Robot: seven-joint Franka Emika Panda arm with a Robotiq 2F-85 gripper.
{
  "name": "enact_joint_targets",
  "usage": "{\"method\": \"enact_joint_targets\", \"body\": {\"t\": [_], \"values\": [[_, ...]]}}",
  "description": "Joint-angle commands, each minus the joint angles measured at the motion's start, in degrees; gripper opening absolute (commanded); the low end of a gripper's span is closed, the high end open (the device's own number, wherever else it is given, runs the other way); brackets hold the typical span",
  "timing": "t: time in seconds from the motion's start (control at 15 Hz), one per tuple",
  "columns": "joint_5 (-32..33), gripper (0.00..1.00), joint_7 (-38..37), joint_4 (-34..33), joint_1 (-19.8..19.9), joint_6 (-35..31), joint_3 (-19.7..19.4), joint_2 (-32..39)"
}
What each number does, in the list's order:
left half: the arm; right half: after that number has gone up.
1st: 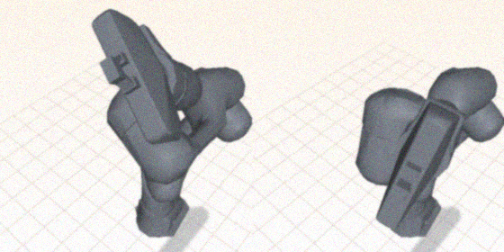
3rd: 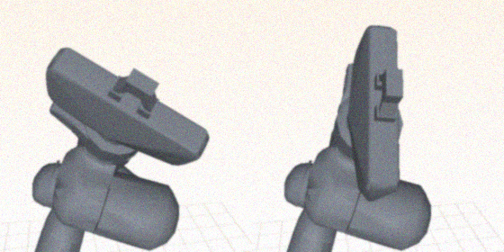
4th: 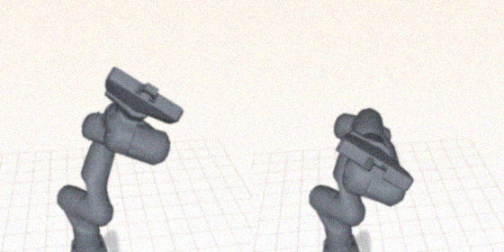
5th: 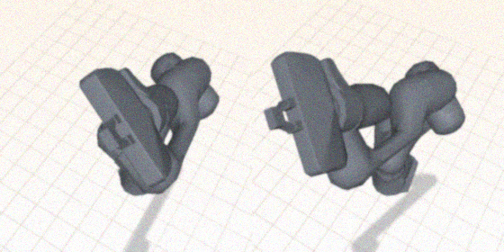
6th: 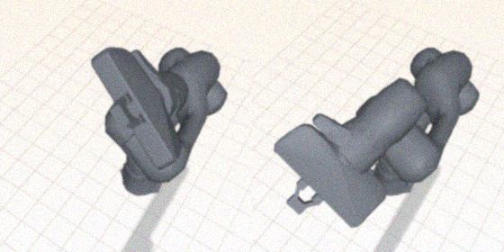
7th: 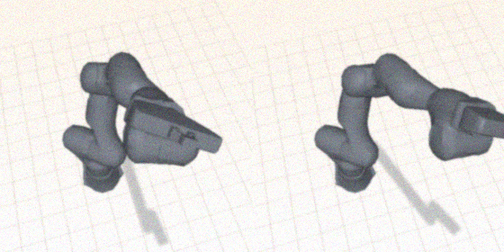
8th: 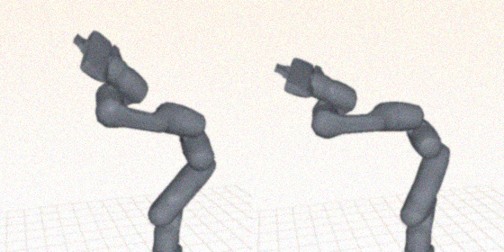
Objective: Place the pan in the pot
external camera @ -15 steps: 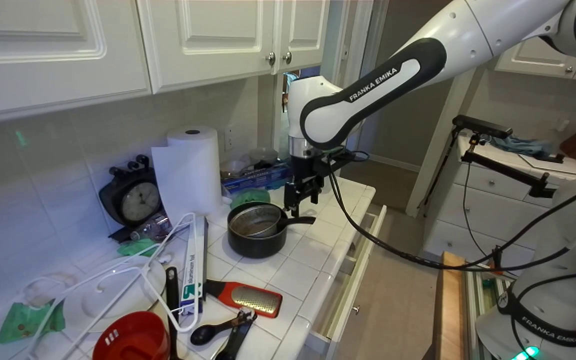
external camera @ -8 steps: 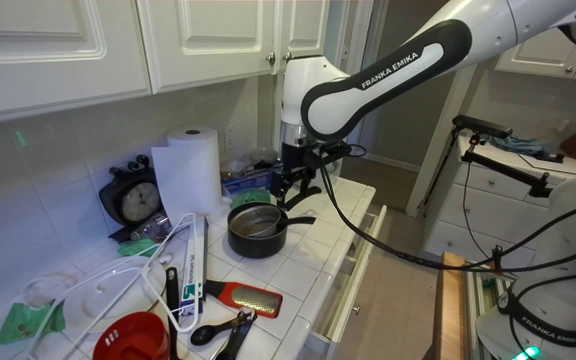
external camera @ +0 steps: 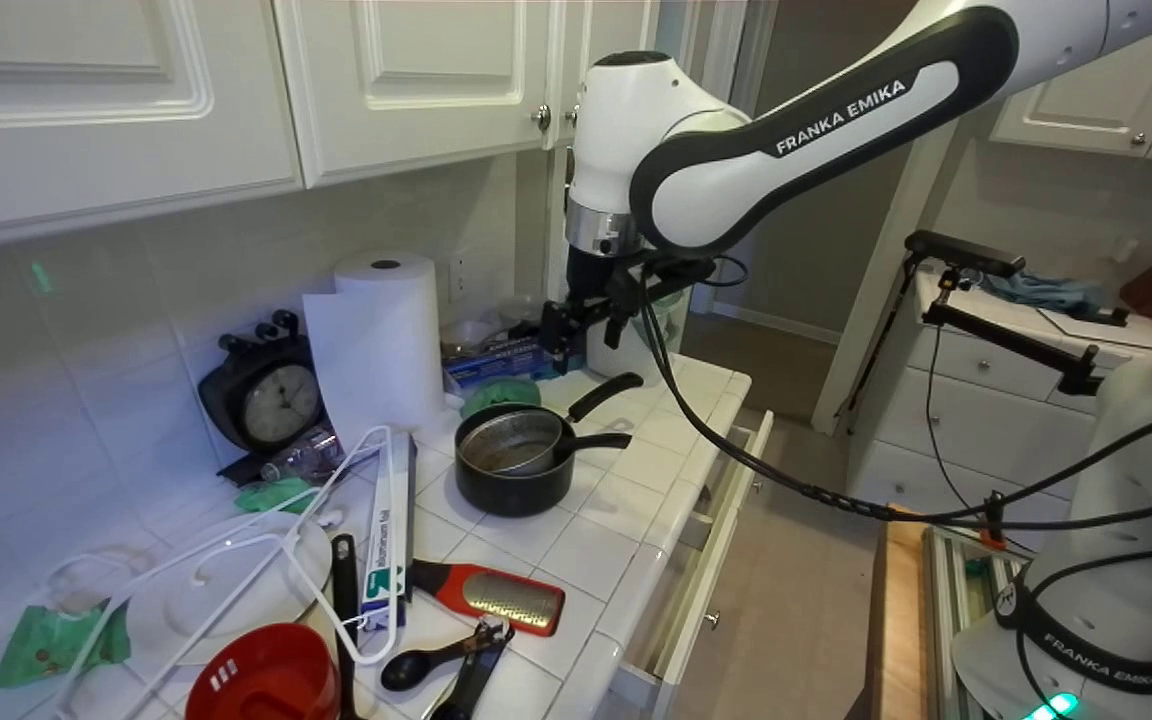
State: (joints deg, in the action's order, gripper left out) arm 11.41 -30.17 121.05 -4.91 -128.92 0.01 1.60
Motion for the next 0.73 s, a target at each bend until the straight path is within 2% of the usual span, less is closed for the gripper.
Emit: {"method": "enact_joint_targets", "body": {"t": [0.0,0.2,0.27,0.67], "values": [[1.8,1.0,-2.9,2.0,0.5,-1.6,1.1,-3.9],[0.0,1.0,-3.2,1.7,0.5,-3.1,2.0,-5.5],[0.1,1.0,-1.6,0.1,1.0,-1.6,1.8,-3.2],[0.1,1.0,-1.9,0.2,1.1,-1.8,2.4,-4.3]]}}
